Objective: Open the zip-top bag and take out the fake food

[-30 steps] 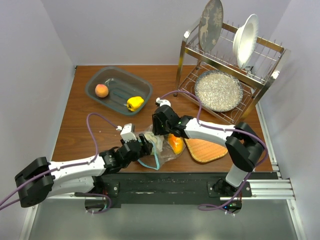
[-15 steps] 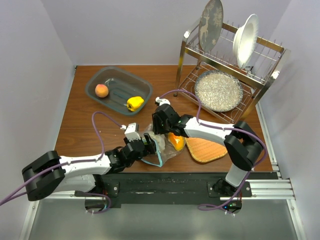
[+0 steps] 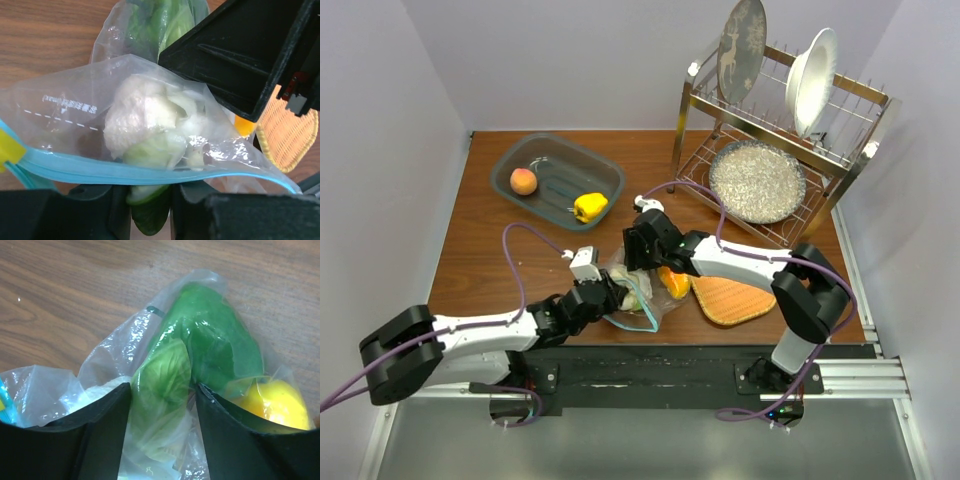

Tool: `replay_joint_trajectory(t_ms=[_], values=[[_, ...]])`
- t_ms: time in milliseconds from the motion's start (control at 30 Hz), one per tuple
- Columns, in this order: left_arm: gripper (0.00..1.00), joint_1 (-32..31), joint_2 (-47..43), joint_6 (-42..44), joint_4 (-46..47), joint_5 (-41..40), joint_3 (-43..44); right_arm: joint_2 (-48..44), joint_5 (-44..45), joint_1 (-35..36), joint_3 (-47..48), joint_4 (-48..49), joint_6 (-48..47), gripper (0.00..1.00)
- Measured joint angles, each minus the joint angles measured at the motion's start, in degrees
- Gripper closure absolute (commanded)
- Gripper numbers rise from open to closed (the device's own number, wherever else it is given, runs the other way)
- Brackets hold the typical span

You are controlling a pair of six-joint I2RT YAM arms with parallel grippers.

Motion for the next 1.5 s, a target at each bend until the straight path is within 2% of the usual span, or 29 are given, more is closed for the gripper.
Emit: replay_joint_trajectory(t_ms=[433,700,933,1033,1133,1233,1300,1367,1500], values=[[0.82,-0.28,-15.87,-2.51,-19.3,8.17,0.35,2.69,2.54,-2.01,-2.78,-0.46,4.22,0.3],[0.8,-0.28,-24.94,-2.05,-26.73,13.31,0.83,2.71,3.43,-3.63,-2.82,-0.9,4.79,0.3],[0.79,-0.28,-33.81,-0.31,-33.09,16.39,7.21,2.71,4.17,-4.68,-2.82,-1.62,4.76,0.3],[0.77,-0.28,-35.65,0.72,-34.86,16.15,11.45,2.69,4.07,-4.7,-2.82,-1.84,4.74,0.3],[0.74,-0.28,-35.76,1.77,-35.91,12.57,15.89,2.6,3.87,-4.72,-2.82,-2.08,4.72,0.31],[0.74,0.31,-30.64,4.39,-35.85,6.36,22.01,1.62,3.56,-4.72,-3.02,-2.95,4.72,0.3],[0.75,3.63,-24.24,7.23,-35.08,6.51,26.69,0.02,2.99,-4.72,-3.28,-3.72,4.68,0.3],[0.74,12.33,-16.06,9.75,-32.15,10.93,31.67,-2.01,2.4,-4.72,-3.58,-4.37,4.63,0.3],[0.73,32.15,-2.62,11.89,-25.29,18.88,35.19,-5.95,1.4,-4.48,-3.63,-5.29,4.5,0.29]])
